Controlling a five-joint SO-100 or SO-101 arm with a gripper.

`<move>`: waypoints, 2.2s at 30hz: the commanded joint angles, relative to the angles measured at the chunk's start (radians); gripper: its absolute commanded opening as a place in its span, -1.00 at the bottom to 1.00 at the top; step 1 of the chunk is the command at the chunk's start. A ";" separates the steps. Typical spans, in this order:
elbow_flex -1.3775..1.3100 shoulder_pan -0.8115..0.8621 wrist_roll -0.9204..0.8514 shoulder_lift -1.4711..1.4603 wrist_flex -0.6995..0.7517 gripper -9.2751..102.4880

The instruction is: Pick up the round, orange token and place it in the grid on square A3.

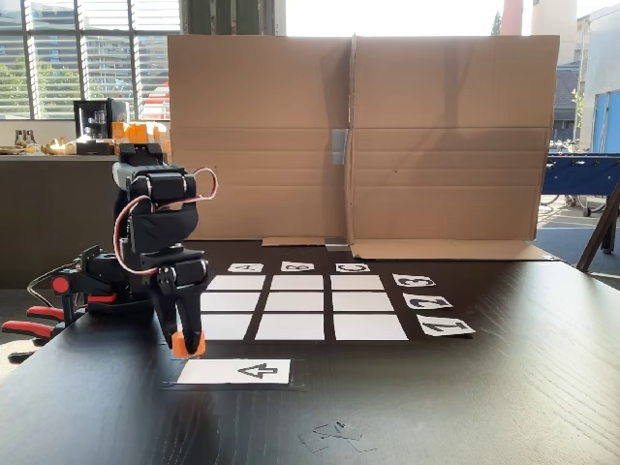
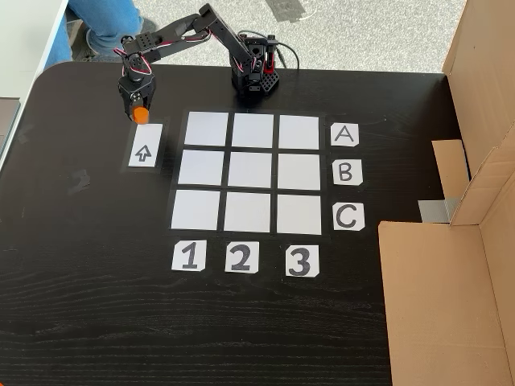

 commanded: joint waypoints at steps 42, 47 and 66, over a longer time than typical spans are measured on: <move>0.850 -1.178 -0.281 1.209 0.037 -0.83; 0.905 -1.302 -0.316 1.224 0.014 -0.83; 1.267 -1.621 -0.506 1.213 -0.161 -0.83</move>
